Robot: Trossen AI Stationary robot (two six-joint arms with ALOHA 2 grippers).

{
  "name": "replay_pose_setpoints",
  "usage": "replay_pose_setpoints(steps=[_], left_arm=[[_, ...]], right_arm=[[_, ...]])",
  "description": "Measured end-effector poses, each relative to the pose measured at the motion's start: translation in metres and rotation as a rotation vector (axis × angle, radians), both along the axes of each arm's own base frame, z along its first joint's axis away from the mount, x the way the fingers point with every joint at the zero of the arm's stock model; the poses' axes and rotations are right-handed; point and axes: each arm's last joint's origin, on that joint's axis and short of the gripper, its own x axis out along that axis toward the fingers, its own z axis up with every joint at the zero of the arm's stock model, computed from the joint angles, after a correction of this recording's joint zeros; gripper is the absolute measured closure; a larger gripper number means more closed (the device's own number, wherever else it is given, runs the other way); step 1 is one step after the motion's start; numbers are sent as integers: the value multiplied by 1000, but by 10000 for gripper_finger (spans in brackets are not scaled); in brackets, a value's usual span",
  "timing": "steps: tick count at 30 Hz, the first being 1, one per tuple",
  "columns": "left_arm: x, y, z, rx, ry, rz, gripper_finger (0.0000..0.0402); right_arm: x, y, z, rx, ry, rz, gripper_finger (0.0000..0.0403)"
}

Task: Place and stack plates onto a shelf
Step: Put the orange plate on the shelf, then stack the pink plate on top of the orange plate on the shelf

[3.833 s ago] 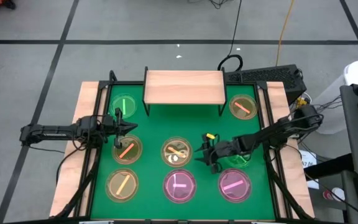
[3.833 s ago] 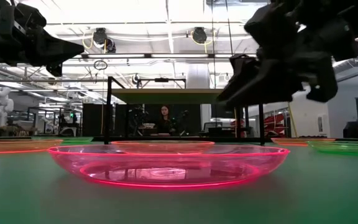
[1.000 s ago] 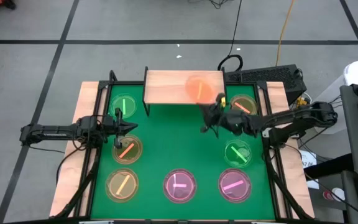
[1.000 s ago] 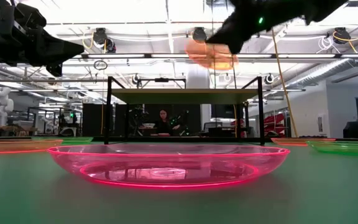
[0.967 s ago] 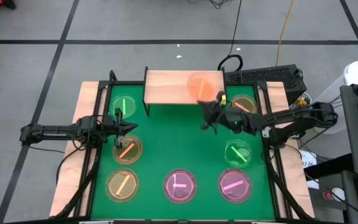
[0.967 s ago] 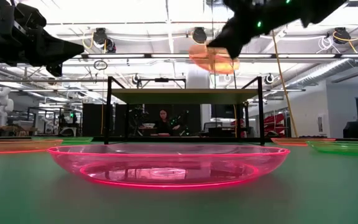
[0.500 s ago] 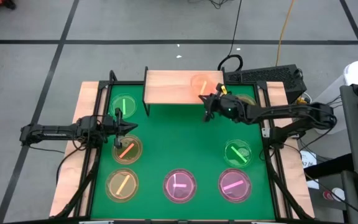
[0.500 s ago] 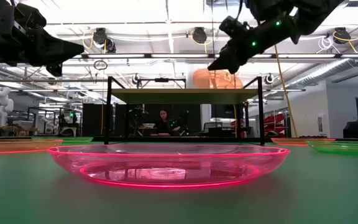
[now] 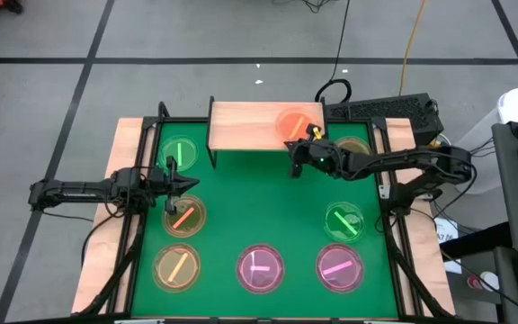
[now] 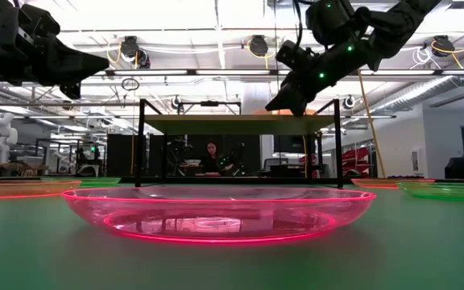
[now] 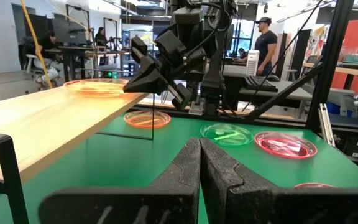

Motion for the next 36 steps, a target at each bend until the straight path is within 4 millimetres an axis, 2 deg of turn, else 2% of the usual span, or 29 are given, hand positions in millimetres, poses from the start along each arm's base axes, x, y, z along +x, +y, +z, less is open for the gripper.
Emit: replay_pose_setpoints(steps=[6,12,15,19,22,24,27,32,36], left_arm=[[0,0,0,0,0,0,398],[0,0,0,0,0,0,398],[0,0,0,0,0,0,398],[0,0,0,0,0,0,398],[0,0,0,0,0,0,398],[0,0,0,0,0,0,398],[0,0,0,0,-1,0,398],[0,0,0,0,0,0,398],[0,0,0,0,0,0,398]], right_arm=[[4,-1,0,-33,-23,10,370],[4,1,12,-81,-88,24,338],[1,12,27,-124,-123,60,328],[-13,32,58,-134,-246,109,324],[-29,47,76,-60,-324,143,324],[-41,56,81,17,-332,163,324],[-57,67,78,141,-284,172,324],[-79,84,46,311,-279,192,324],[-91,98,28,331,-308,271,324]])
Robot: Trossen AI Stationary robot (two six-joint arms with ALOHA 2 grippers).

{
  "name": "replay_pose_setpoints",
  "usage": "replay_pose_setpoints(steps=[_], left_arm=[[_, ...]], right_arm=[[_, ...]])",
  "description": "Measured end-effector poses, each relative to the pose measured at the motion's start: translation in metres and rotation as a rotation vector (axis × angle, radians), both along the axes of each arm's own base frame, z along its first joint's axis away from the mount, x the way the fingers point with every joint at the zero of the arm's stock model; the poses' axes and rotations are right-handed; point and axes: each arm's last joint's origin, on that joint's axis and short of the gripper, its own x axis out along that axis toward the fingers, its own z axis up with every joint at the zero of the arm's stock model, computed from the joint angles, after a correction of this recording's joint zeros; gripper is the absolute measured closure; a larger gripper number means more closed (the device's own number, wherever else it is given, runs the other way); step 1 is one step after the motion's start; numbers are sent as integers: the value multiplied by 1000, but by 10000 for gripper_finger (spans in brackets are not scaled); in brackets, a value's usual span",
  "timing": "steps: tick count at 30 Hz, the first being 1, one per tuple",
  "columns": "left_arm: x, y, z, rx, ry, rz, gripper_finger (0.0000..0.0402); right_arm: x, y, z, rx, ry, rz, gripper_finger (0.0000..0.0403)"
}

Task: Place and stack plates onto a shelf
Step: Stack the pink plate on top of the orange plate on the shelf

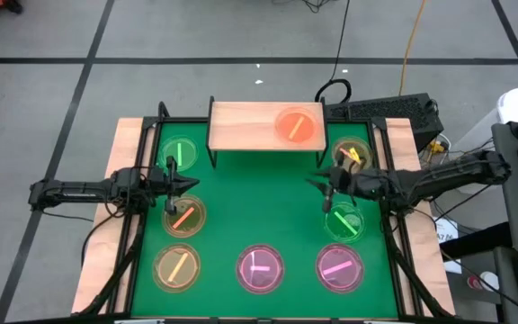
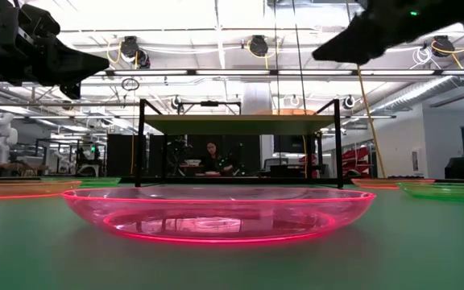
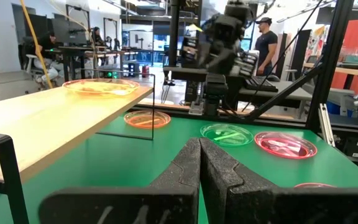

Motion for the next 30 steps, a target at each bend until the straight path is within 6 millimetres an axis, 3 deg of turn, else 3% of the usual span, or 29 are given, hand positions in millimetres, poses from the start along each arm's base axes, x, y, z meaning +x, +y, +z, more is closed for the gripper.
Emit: replay_pose_setpoints(steps=[11,30], left_arm=[[0,0,0,0,0,0,398],[0,0,0,0,0,0,398]], right_arm=[[-16,7,-5,-77,-228,65,324],[-17,7,-10,-48,-248,61,324]])
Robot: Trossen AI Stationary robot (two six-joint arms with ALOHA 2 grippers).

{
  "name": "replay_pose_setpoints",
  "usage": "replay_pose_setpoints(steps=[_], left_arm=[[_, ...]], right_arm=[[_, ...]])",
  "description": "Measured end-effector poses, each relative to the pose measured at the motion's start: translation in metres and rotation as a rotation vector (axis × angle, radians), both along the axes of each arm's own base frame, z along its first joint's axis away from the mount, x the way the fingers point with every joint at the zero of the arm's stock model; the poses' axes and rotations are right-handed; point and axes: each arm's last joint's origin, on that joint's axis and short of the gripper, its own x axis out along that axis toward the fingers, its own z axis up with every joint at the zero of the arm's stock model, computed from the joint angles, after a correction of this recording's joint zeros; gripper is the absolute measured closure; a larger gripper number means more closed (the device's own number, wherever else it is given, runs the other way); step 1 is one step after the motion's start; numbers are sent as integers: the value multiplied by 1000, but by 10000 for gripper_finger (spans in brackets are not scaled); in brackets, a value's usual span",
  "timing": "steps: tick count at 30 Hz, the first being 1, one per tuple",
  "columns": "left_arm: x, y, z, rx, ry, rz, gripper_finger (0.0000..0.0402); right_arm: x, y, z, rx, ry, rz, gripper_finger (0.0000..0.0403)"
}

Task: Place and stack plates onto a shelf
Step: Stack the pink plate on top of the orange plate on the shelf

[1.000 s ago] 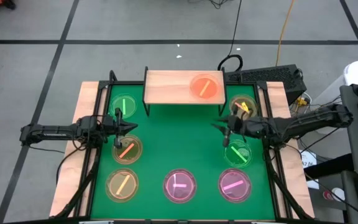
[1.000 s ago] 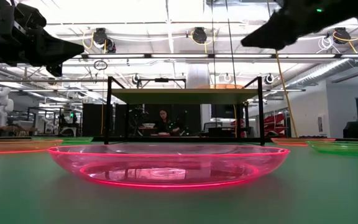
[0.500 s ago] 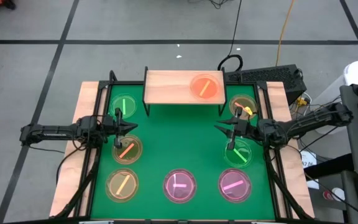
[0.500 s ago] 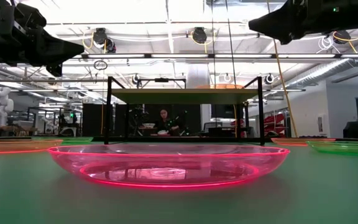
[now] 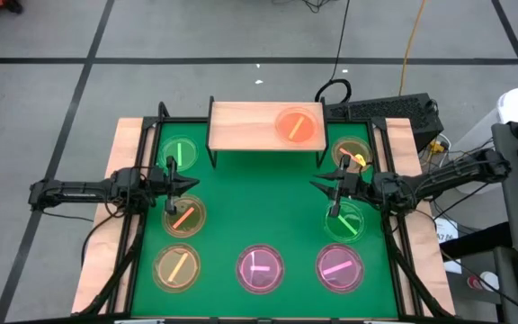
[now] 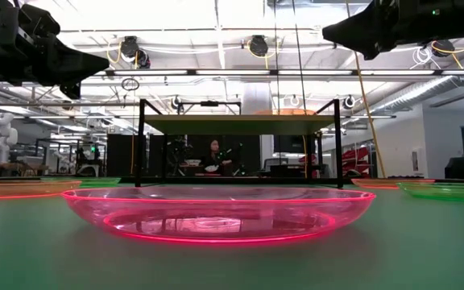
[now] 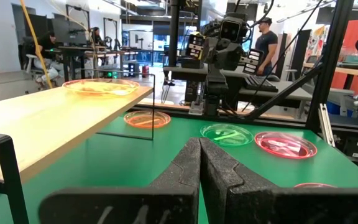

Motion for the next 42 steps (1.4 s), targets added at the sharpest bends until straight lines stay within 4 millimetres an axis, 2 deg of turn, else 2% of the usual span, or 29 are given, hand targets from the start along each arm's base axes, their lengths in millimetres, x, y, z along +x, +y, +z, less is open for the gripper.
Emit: replay_pose_setpoints(steps=[8,14,19,22,26,30,37,42], left_arm=[[0,0,1,-20,-16,-1,398],[-2,0,13,66,-132,10,398],[-5,-5,40,116,-211,-102,398],[-1,-8,60,163,-128,-125,398],[22,-15,79,186,92,-127,398],[62,-30,86,253,260,-200,398],[120,-49,50,275,599,-278,398],[142,-63,22,211,741,-323,398]], right_arm=[[0,0,0,0,0,0,324],[0,0,0,0,0,0,324],[0,0,0,0,0,0,324],[0,0,0,-3,0,0,324],[0,0,2,-12,-13,-3,324],[0,0,2,-15,-12,-4,324],[0,0,1,-15,-10,-6,324],[0,0,1,-11,-4,-6,324]])
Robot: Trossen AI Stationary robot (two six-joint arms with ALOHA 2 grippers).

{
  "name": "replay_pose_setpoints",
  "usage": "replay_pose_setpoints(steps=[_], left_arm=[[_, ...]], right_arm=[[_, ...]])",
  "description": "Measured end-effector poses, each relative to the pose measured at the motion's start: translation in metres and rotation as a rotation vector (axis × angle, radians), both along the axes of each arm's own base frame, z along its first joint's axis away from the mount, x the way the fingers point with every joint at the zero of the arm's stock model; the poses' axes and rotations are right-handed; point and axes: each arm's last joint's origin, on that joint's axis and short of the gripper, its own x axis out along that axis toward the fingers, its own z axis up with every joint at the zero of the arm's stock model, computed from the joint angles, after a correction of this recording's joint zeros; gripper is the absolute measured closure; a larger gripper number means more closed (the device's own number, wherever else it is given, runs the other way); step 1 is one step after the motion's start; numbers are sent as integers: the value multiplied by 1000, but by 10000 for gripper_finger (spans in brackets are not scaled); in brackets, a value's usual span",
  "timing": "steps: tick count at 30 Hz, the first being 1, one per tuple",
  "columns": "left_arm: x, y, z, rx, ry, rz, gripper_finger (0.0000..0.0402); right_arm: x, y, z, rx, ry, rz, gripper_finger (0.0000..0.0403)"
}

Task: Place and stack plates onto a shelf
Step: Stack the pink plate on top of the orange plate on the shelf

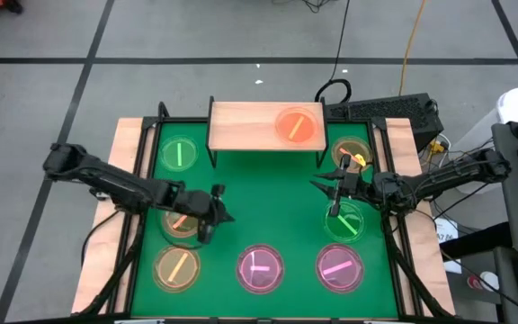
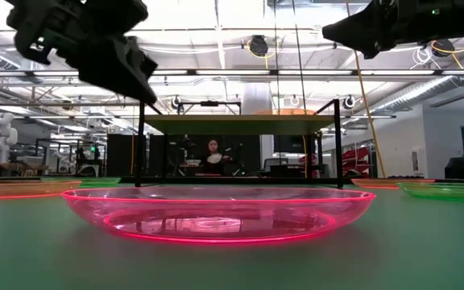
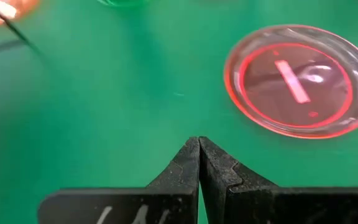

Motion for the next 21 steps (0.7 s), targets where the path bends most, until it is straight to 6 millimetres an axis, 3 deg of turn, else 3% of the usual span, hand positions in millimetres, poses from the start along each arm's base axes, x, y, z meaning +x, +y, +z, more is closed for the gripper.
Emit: replay_pose_setpoints(steps=[7,16,21], left_arm=[[14,-15,-26,-175,128,13,396],[25,-27,-47,-262,157,29,326],[33,-30,-56,-362,146,107,318]], right_arm=[[0,0,0,1,-1,0,324],[0,0,1,25,-14,1,324],[0,0,1,28,-15,1,324]])
